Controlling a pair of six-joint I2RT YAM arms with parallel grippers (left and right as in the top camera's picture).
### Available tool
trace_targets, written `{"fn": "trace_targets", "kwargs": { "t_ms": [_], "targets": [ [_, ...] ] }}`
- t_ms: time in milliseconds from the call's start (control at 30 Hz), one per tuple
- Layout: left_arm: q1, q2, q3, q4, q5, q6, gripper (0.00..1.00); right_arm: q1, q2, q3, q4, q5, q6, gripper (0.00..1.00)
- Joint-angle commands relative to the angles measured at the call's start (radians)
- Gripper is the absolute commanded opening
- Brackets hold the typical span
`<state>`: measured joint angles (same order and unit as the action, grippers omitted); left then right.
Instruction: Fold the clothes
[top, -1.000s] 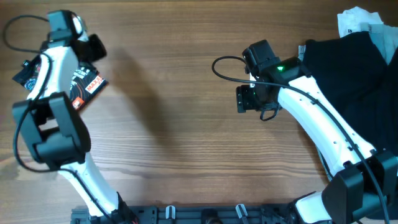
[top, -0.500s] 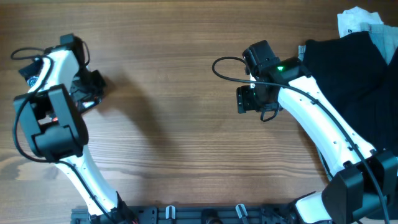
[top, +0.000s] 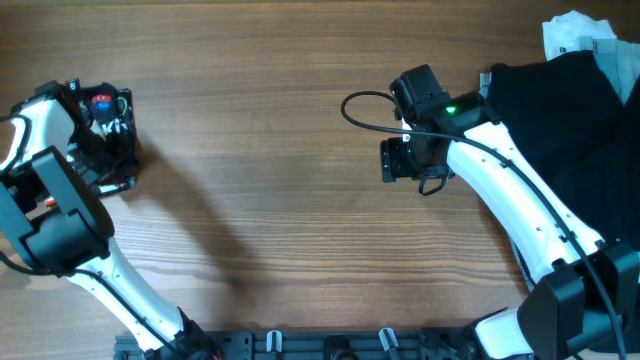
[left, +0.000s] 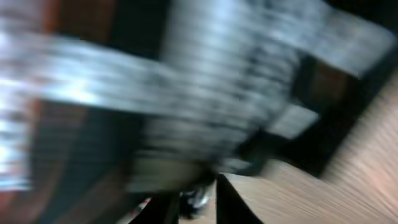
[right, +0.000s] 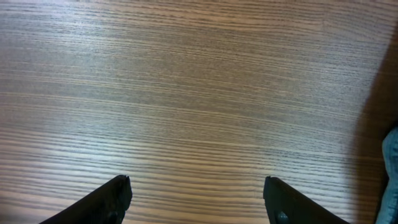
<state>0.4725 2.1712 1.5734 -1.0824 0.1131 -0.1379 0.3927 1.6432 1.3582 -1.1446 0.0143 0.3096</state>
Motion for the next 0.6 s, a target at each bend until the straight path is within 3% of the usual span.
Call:
{"fn": "trace_targets", "kwargs": {
  "t_ms": [0, 100, 133, 167, 200, 300, 433, 567],
  "targets": [
    [-0.069, -0.085, -0.023, -0.011, 0.248, 0.087, 0.15, 0.002, -0.014, 0.010, 0.006, -0.003, 0.003, 0.74],
    [-0.139, -0.228, -0.023, -0.010, 0.257, 0.086, 0.20, 0.002, -0.014, 0.010, 0.027, -0.004, 0.002, 0.76],
    [-0.161, -0.262, -0.023, -0.006, 0.257, 0.086, 0.32, 0.002, -0.014, 0.010, 0.043, -0.004, 0.005, 0.80],
    [-0.191, -0.294, -0.023, -0.002, 0.258, 0.085, 0.50, 0.002, -0.014, 0.010, 0.065, -0.010, 0.006, 0.83],
    [-0.225, -0.313, -0.023, 0.002, 0.257, 0.086, 0.58, 0.002, -0.014, 0.010, 0.099, -0.022, 0.010, 0.85],
    [-0.344, -0.317, -0.023, 0.003, 0.257, 0.086, 0.66, 0.001, -0.013, 0.010, 0.188, -0.093, 0.016, 0.96],
    [-0.564, -0.316, -0.023, 0.008, 0.226, 0.110, 0.99, -0.047, -0.013, 0.010, 0.288, -0.206, -0.023, 1.00],
    [-0.688, -0.316, -0.023, -0.137, 0.064, 0.080, 1.00, -0.192, -0.013, 0.010, 0.230, -0.241, -0.050, 1.00]
  ]
}}
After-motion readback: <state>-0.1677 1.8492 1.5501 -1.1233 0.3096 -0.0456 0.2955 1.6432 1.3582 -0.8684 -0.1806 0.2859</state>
